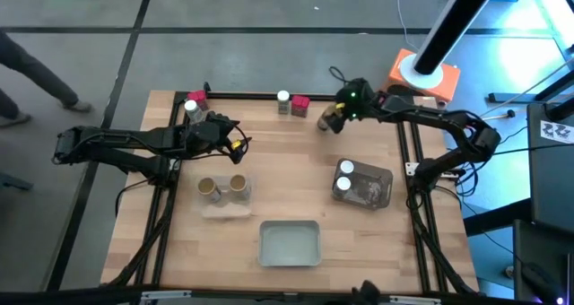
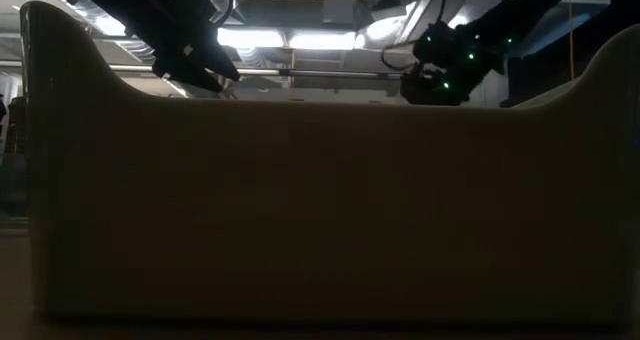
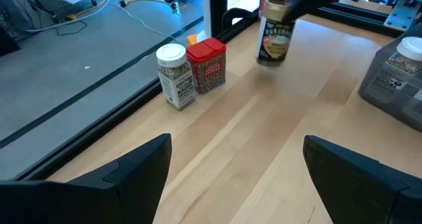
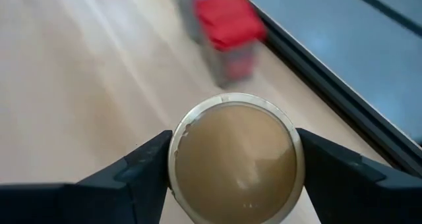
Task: Sort spices by type
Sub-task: Put the gold seasoning bottle into the transparent bin
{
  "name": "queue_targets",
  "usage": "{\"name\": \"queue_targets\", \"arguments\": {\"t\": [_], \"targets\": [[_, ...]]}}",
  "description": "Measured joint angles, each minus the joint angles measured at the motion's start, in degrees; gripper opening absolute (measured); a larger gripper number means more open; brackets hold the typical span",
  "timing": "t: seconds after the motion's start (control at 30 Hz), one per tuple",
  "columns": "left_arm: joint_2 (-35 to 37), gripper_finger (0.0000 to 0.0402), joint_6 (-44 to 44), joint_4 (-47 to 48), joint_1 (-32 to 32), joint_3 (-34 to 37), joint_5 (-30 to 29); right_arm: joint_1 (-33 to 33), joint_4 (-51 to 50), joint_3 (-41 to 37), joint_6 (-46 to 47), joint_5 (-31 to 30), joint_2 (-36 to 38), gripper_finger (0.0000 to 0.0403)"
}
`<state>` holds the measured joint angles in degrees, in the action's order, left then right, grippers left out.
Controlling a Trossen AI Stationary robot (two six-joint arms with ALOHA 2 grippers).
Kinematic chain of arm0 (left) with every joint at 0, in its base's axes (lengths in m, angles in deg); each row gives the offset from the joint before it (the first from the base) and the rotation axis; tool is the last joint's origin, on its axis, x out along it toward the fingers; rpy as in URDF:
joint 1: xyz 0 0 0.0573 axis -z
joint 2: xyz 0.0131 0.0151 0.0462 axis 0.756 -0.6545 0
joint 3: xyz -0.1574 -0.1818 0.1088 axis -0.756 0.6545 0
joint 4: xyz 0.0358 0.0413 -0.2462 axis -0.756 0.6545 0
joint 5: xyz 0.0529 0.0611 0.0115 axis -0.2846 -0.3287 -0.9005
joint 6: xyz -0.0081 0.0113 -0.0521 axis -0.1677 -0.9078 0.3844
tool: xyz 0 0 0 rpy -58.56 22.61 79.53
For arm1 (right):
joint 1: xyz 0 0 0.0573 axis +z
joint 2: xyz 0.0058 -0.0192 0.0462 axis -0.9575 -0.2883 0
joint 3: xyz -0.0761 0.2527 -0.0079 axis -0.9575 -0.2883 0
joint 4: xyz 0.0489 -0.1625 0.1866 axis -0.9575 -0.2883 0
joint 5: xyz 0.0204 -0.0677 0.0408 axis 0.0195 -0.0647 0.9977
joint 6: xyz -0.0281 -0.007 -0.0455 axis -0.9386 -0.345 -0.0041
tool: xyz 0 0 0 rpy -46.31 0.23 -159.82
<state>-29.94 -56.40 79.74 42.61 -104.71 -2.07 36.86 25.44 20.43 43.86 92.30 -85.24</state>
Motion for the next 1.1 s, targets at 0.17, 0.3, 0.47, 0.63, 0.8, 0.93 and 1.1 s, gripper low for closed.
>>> {"name": "queue_targets", "arguments": {"t": [0.17,0.3,0.47,0.63,0.8,0.93,1.1], "targets": [[0.0,0.0327,-0.1,0.0,0.0,0.0,0.0,5.8,4.2,0.0,-0.7,0.9,0.0,0.0286],[0.0,0.0327,0.0,0.0,0.0,0.0,0.0,10.5,7.7,0.1,-1.1,3.0,0.0,0.0285],[0.0,0.0327,0.5,0.1,0.4,0.0,0.0,15.7,12.7,0.1,-1.3,3.0,0.0,0.0286],[0.8,0.0327,1.5,0.3,1.4,0.0,0.0,20.3,16.6,0.1,-1.3,3.0,0.0,0.0287],[4.6,0.0327,2.9,3.9,2.3,0.0,0.0,24.9,21.3,0.1,-1.3,3.1,0.0,0.0287],[8.9,0.0327,5.1,9.6,2.3,0.0,0.0,28.3,25.5,0.2,-0.2,3.2,0.0,0.0288],[12.1,0.0327,6.4,13.7,2.3,0.0,0.0,32.3,26.5,2.5,-0.2,2.3,-0.2,0.0288]]}}
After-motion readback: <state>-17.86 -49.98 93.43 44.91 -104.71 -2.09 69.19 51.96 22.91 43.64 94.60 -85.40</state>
